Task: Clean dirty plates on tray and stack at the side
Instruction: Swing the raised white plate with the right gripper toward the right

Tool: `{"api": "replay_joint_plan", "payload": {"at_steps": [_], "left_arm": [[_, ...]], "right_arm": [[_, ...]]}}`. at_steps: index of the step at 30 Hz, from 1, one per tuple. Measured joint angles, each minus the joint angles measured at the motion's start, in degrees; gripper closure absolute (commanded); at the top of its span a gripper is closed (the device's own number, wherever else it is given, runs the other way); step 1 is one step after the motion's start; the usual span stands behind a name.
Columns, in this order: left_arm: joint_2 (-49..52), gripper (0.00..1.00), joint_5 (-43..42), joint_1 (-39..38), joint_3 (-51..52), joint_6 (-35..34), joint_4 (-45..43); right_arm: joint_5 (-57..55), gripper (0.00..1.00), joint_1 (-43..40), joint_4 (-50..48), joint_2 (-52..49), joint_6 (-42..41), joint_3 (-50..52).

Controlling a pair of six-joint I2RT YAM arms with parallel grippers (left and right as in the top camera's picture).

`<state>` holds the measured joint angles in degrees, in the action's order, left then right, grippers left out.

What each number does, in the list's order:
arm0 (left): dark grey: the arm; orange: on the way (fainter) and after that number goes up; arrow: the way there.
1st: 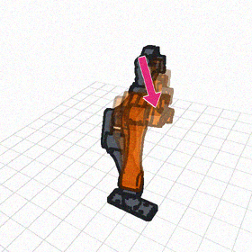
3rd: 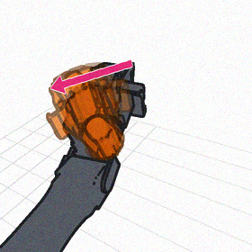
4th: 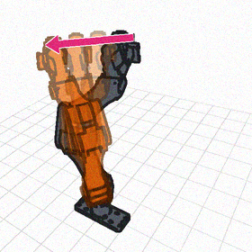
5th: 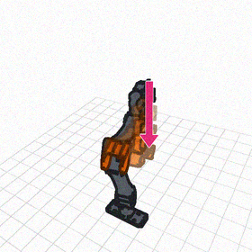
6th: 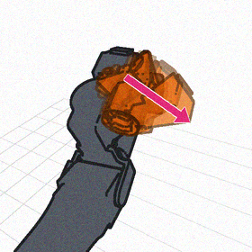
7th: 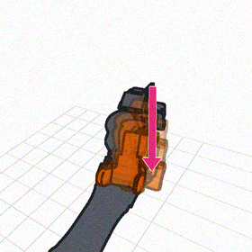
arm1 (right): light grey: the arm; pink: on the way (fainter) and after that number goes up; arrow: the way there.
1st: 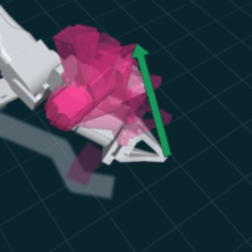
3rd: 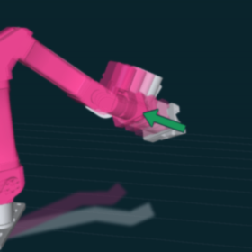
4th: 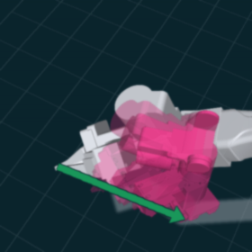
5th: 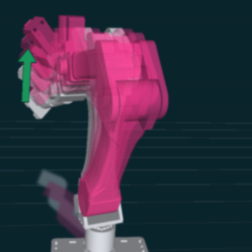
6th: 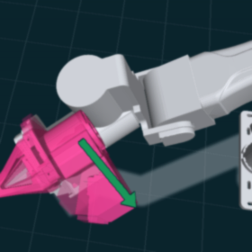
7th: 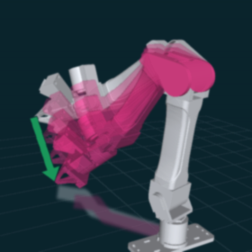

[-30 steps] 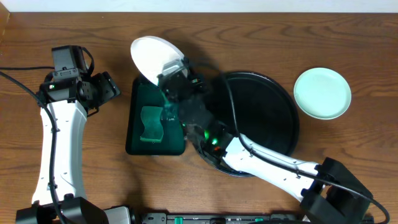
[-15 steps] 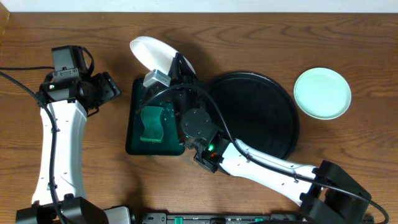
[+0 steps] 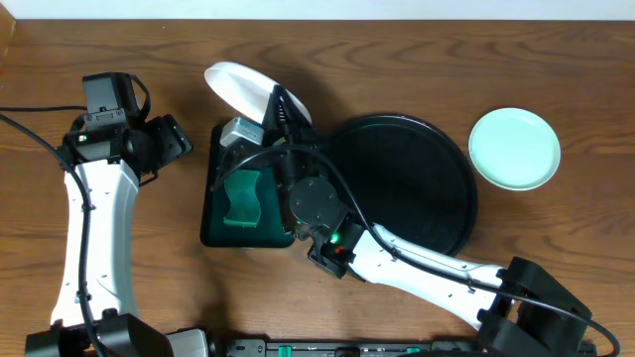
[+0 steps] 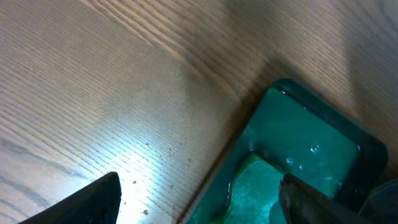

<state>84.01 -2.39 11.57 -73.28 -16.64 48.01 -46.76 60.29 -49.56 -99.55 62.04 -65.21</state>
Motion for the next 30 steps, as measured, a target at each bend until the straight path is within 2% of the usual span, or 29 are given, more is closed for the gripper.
{"api": "replay_joint_plan", "payload": {"at_steps": [23, 30], "left_arm": [[0.0, 0.19, 0.0, 0.0, 0.0, 0.0, 0.0], [0.0, 0.19, 0.0, 0.0, 0.0, 0.0, 0.0]], "right_arm": [[-0.87, 0.99, 0.44, -0.63, 0.0, 2.86, 0.0], [-2.01, 0.99, 0.44, 2.05, 0.0, 0.07, 0.0]]}}
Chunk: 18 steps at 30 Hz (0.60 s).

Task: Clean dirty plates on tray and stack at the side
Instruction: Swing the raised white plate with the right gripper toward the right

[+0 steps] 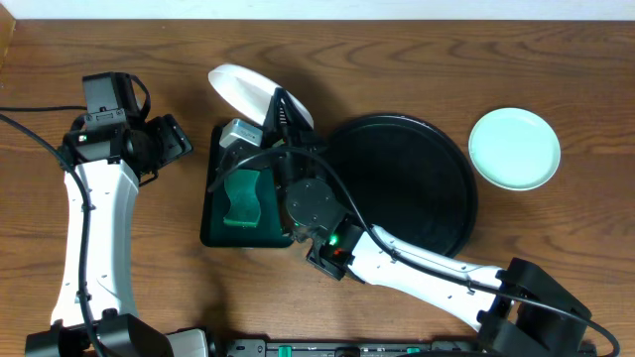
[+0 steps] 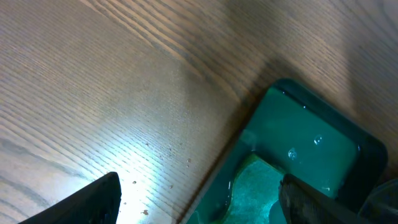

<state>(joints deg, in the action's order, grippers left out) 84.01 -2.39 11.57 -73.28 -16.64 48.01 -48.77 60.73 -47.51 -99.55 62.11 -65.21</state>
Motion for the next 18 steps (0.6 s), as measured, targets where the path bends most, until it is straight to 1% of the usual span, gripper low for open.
{"api": "replay_joint_plan", "payload": {"at_steps": [3, 11, 16, 18], "left_arm": [[0.0, 0.18, 0.0, 0.0, 0.0, 0.0, 0.0], [0.0, 0.18, 0.0, 0.0, 0.0, 0.0, 0.0], [0.0, 0.19, 0.0, 0.0, 0.0, 0.0, -0.02], [0.0, 0.19, 0.0, 0.0, 0.0, 0.0, -0.02]], "right_arm": [[-1.18, 0.99, 0.0, 0.76, 0.0, -0.37, 0.02], [-5.11, 0.99, -0.11, 3.76, 0.0, -9.11, 0.02], [-8.96, 0.99, -1.73, 4.66, 0.0, -18.95, 0.0], [-10.8, 0.99, -2.91, 6.93, 0.0, -24.26, 0.0]]}}
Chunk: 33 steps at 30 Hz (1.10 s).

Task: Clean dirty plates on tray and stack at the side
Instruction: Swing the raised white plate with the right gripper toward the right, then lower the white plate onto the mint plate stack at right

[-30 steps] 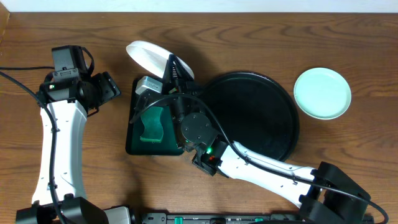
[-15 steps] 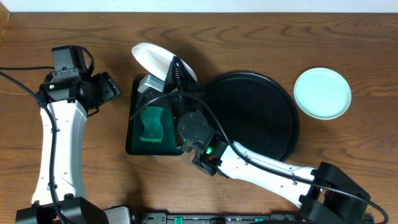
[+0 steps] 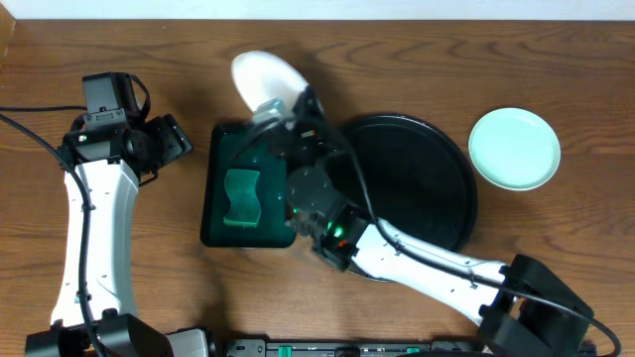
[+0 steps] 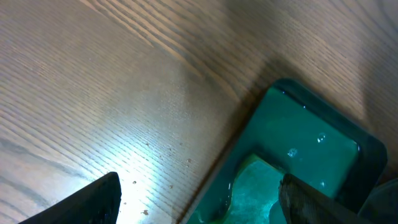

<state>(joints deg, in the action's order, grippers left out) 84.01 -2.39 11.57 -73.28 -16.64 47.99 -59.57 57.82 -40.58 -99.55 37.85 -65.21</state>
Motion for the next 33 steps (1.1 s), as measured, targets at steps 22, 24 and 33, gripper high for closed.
{"api": "replay_joint_plan", "payload": {"at_steps": [22, 24, 33], "left_arm": [[0.0, 0.19, 0.0, 0.0, 0.0, 0.0, 0.02], [0.0, 0.19, 0.0, 0.0, 0.0, 0.0, 0.02], [0.0, 0.19, 0.02, 0.0, 0.0, 0.0, 0.0]], "right_arm": [[22.05, 0.99, -9.73, 45.38, 5.81, -59.28, -0.22], [25.83, 0.99, -13.53, 48.87, 8.11, -62.73, -0.2], [44.22, 0.99, -38.91, 66.38, 16.39, -70.75, -0.33]]}}
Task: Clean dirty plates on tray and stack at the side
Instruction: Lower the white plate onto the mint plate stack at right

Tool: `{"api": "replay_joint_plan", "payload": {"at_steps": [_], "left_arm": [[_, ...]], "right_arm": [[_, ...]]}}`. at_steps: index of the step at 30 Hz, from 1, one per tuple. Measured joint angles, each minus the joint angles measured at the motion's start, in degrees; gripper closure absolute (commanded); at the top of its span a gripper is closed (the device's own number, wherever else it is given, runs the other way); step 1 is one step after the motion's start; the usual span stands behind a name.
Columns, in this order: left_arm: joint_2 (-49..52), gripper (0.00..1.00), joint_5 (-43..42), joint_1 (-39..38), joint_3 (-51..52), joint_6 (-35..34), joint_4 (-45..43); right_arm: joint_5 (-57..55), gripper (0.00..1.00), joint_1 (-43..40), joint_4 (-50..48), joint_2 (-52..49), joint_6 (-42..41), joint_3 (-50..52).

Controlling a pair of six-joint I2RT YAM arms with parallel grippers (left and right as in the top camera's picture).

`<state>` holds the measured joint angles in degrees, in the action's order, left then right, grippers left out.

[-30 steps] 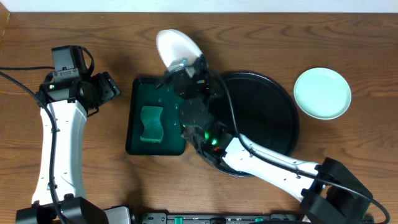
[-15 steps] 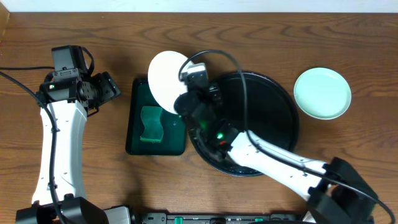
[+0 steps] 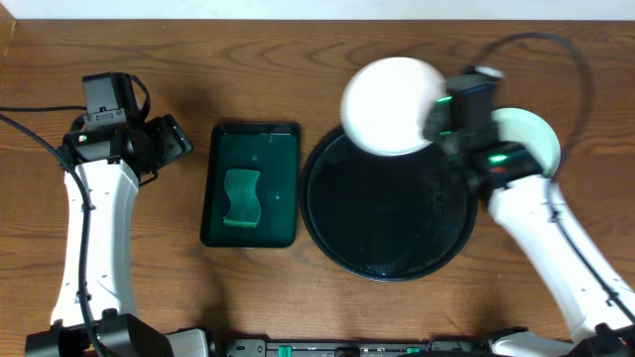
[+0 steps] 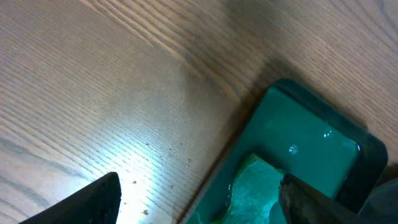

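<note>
A white plate (image 3: 389, 105) hangs over the far rim of the round black tray (image 3: 392, 248), with my right gripper (image 3: 435, 119) shut on its right edge. Just to its right a mint-green plate (image 3: 531, 134) lies on the table, partly hidden by my right wrist. The dark green basin (image 3: 288, 188) holds water and a green sponge (image 3: 241, 197). My left gripper (image 3: 184, 139) stands open beside the basin's left side. In the left wrist view its dark fingers (image 4: 93, 199) straddle the basin's edge (image 4: 249, 124), with the sponge (image 4: 255, 186) below.
The wooden table (image 3: 119, 59) runs out to the left and the far side. My right arm (image 3: 556, 248) crosses the table's right part from the near right corner. The black tray shows nothing on it.
My right gripper has moved with the white plate from the basin's far right corner to the right, over the black tray's far rim beside the mint plate. The left arm has not moved.
At first my right gripper held the white plate tilted at the basin's far end, its wrist over the basin. Then the plate stood higher at the basin's far right corner. Now it is over the tray's far rim, next to the mint plate. The left gripper stayed open throughout.
</note>
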<state>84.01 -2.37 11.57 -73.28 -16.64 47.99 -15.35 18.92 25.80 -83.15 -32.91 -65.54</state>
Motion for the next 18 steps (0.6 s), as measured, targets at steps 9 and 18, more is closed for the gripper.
{"api": "replay_joint_plan", "payload": {"at_steps": [9, 18], "left_arm": [[0.0, 0.19, -0.02, 0.0, 0.0, 0.0, 0.02], [0.0, 0.18, -0.02, 0.0, 0.0, 0.0, 0.02]], "right_arm": [[4.46, 0.99, -27.96, 10.03, 0.61, 3.72, -0.04], [4.61, 0.99, -38.56, 10.49, -2.45, 6.95, -0.04]]}}
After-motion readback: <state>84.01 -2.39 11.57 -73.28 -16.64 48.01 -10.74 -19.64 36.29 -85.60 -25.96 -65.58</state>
